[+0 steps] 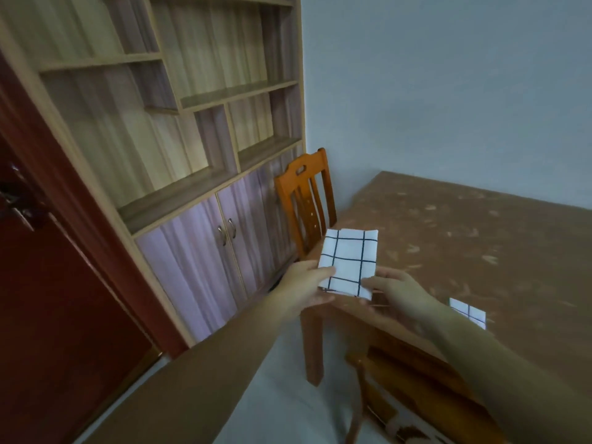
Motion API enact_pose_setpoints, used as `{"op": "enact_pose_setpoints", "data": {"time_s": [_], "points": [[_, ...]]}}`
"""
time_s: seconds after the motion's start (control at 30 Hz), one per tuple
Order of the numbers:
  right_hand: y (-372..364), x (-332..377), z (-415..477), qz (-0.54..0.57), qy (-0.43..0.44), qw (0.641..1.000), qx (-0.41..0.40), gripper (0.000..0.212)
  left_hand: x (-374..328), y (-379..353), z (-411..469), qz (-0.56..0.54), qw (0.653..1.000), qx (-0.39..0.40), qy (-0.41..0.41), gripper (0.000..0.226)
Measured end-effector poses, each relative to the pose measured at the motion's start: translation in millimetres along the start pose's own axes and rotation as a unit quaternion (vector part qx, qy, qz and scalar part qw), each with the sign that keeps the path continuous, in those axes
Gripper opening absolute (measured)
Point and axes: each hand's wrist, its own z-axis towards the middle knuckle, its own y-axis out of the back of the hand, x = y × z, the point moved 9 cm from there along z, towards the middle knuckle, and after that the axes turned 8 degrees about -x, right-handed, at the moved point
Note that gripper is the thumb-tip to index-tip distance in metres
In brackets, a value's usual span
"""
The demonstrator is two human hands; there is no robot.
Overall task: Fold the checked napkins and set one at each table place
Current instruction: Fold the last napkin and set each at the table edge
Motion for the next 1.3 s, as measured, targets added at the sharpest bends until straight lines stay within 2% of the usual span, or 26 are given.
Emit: {"op": "enact_pose_setpoints", "data": {"time_s": [0.1, 0.23, 0.33, 0.53, 0.67, 0.8, 1.0, 1.2, 1.3], "points": [[-12.7, 3.0, 54.5, -0.027, -0.006, 1.000, 0.009, 0.027, -12.0, 12.6, 49.6, 0.029, 0.999, -0.006, 0.026, 0.021], [-18.3, 13.2, 116.7, -0.030, -0.014, 0.999, -0.009, 0.023, -32.9, 19.8, 110.4, 0.063, 0.998, 0.003, 0.014, 0.022], [-17.4, 23.3, 156.5, -0.020, -0.023, 0.998, -0.051, 0.021, -41.9, 18.8, 151.5, 0.058, 0.998, 0.030, 0.021, 0.019], [-16.7, 37.0, 227.2, -0.016, -0.035, 0.991, -0.132, 0.019, -60.9, 14.6, 238.3, 0.059, 0.989, 0.132, 0.033, 0.024], [-21.5, 45.8, 272.9, 0.011, -0.043, 0.978, -0.206, 0.016, -68.2, 16.1, 304.0, 0.076, 0.978, 0.194, 0.022, 0.033], [-25.3, 51.9, 301.3, 0.019, -0.062, 0.964, -0.257, 0.016, -71.5, 14.1, 358.7, 0.103, 0.972, 0.208, 0.017, 0.031], [6.4, 51.7, 330.2, 0.015, -0.071, 0.934, -0.350, 0.018, -70.7, -26.5, 411.6, 0.131, 0.953, 0.270, 0.030, 0.031], [55.4, 36.0, 386.3, -0.002, -0.088, 0.919, -0.383, 0.019, -49.8, -61.6, 466.7, 0.149, 0.954, 0.253, 0.068, 0.039], [85.7, 28.0, 427.8, -0.012, -0.096, 0.919, -0.382, 0.020, -43.6, -84.1, 496.8, 0.162, 0.953, 0.240, 0.087, 0.033]]}}
